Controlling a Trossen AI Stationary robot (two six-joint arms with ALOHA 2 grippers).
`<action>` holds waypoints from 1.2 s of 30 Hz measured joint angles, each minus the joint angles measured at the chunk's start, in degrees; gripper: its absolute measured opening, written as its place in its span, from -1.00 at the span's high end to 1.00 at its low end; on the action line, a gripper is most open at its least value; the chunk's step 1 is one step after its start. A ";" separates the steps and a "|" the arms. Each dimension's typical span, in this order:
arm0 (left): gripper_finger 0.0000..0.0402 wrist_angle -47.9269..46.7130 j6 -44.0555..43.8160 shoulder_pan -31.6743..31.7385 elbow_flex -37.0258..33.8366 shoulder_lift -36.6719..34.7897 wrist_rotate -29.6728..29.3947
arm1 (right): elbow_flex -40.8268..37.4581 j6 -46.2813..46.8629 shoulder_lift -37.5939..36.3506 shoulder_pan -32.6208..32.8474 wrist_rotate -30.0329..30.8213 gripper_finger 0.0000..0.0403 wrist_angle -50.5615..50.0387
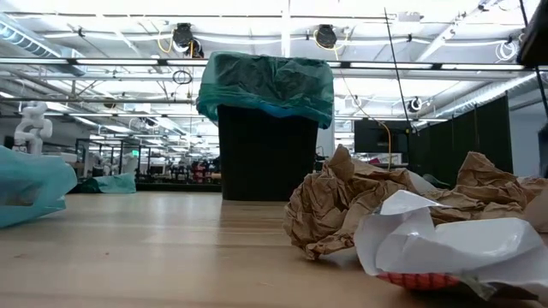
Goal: Place trash/remove bag and relplace
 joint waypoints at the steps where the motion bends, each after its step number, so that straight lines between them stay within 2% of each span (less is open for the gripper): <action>1: 0.32 0.00 -0.62 -0.54 0.00 0.00 -0.30 | 0.02 1.32 0.84 -0.08 0.04 -0.19 -0.32; 3: 0.32 0.02 -0.78 -1.45 0.00 0.00 -0.74 | 0.02 4.28 2.42 -0.33 0.60 -0.13 -1.30; 5: 0.32 0.03 -1.04 -2.36 -0.02 0.00 -0.86 | 0.11 6.25 3.45 -0.46 1.79 0.04 -1.07; 7: 0.32 0.11 -1.95 -3.01 -0.02 0.00 -0.90 | 0.12 7.84 4.15 -0.47 3.97 0.31 -0.95; 10: 0.32 -0.05 -2.52 -3.78 -0.02 0.00 -0.96 | 0.04 7.85 3.96 -0.47 6.28 0.83 -0.98; 11: 0.32 -0.11 -3.14 -4.13 -0.02 0.00 -1.04 | 0.06 7.54 3.56 -0.47 6.75 0.91 -1.05; 14: 0.32 -0.36 -3.78 -5.12 -0.02 0.00 -1.35 | 0.50 7.47 2.05 -0.47 9.99 0.96 -1.27; 18: 0.32 -2.32 -6.29 -6.53 -0.02 0.00 -3.20 | 1.89 1.59 -2.20 -0.85 16.32 0.99 -1.30; 22: 0.32 -2.69 -8.37 -7.80 -0.53 0.00 -3.47 | 3.74 -11.88 -8.26 -4.63 21.50 1.00 -1.18; 24: 0.32 -2.58 -9.37 -8.46 -0.91 0.02 -3.46 | 5.04 -20.66 -11.39 -8.12 21.91 1.00 -0.95; 28: 0.32 -2.22 -11.16 -9.67 -1.61 0.23 -3.45 | 8.64 -38.12 -17.00 -16.86 20.30 1.00 -0.52; 30: 0.32 -2.18 -11.28 -10.29 -2.34 0.33 -3.43 | 11.03 -46.75 -19.30 -21.58 17.55 1.00 0.39; 34: 0.32 0.83 -11.24 -10.89 -4.86 0.31 -3.36 | 16.08 -61.79 -22.07 -31.24 8.54 1.00 5.03; 36: 0.32 0.92 -11.29 -10.92 -5.61 0.33 -3.37 | 19.15 -66.49 -22.26 -36.29 2.99 1.00 6.50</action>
